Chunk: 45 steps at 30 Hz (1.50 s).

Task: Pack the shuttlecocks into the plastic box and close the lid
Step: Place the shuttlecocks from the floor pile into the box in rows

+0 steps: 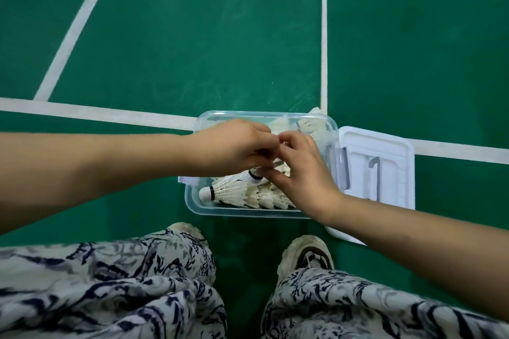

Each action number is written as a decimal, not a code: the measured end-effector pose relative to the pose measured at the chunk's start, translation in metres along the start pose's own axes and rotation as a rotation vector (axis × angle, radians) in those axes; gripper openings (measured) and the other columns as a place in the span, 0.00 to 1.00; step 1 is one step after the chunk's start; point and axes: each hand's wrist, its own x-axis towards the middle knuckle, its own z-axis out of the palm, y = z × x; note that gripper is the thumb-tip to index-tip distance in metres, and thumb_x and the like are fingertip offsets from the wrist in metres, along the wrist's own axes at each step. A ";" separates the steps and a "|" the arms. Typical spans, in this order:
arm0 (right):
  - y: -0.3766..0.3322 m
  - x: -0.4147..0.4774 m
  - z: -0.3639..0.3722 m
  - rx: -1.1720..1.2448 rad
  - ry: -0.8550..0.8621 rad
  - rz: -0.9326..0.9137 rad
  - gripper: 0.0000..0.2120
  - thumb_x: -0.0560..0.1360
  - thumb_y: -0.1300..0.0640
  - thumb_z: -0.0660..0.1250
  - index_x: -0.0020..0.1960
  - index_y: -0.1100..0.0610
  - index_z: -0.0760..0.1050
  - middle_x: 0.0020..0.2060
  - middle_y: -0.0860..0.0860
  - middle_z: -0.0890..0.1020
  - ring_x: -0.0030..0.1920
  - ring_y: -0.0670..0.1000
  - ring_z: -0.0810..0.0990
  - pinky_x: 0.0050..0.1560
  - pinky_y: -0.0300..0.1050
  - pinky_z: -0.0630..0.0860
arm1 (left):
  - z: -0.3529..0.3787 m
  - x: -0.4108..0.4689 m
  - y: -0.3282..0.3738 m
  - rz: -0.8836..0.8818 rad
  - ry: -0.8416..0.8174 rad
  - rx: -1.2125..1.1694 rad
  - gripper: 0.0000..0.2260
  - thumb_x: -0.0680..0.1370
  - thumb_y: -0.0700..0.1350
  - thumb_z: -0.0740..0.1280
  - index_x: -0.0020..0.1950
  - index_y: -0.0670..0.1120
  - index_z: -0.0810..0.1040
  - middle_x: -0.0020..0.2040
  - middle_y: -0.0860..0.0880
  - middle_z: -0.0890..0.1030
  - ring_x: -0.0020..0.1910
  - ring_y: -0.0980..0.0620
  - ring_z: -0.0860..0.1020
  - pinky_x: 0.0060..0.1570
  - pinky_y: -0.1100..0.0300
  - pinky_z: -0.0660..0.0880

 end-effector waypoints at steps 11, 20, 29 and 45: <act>0.013 -0.010 0.011 -0.149 -0.196 0.171 0.17 0.77 0.45 0.60 0.37 0.54 0.78 0.38 0.48 0.77 0.43 0.52 0.76 0.40 0.45 0.72 | 0.029 -0.015 -0.024 -0.352 -0.292 0.088 0.23 0.74 0.48 0.68 0.66 0.47 0.65 0.61 0.46 0.71 0.56 0.48 0.74 0.54 0.58 0.70; 0.011 -0.009 0.017 -0.123 -0.223 0.284 0.17 0.76 0.44 0.59 0.44 0.55 0.81 0.37 0.51 0.83 0.41 0.52 0.80 0.41 0.46 0.78 | 0.064 -0.029 -0.036 -0.449 -0.510 0.160 0.25 0.74 0.52 0.67 0.64 0.44 0.60 0.54 0.39 0.76 0.50 0.41 0.74 0.47 0.54 0.70; 0.017 -0.008 0.019 0.244 -0.154 0.428 0.16 0.75 0.52 0.65 0.31 0.57 0.73 0.26 0.48 0.72 0.29 0.48 0.70 0.36 0.43 0.68 | 0.045 -0.021 -0.033 -0.556 -0.501 0.054 0.32 0.69 0.51 0.73 0.66 0.46 0.60 0.47 0.46 0.77 0.41 0.49 0.73 0.39 0.59 0.69; 0.016 0.016 0.033 0.384 -0.685 0.499 0.14 0.80 0.54 0.57 0.36 0.50 0.67 0.33 0.46 0.70 0.31 0.43 0.69 0.31 0.33 0.65 | 0.059 -0.010 -0.038 -0.449 -0.624 0.148 0.22 0.70 0.48 0.71 0.60 0.44 0.67 0.57 0.43 0.76 0.54 0.45 0.74 0.49 0.56 0.70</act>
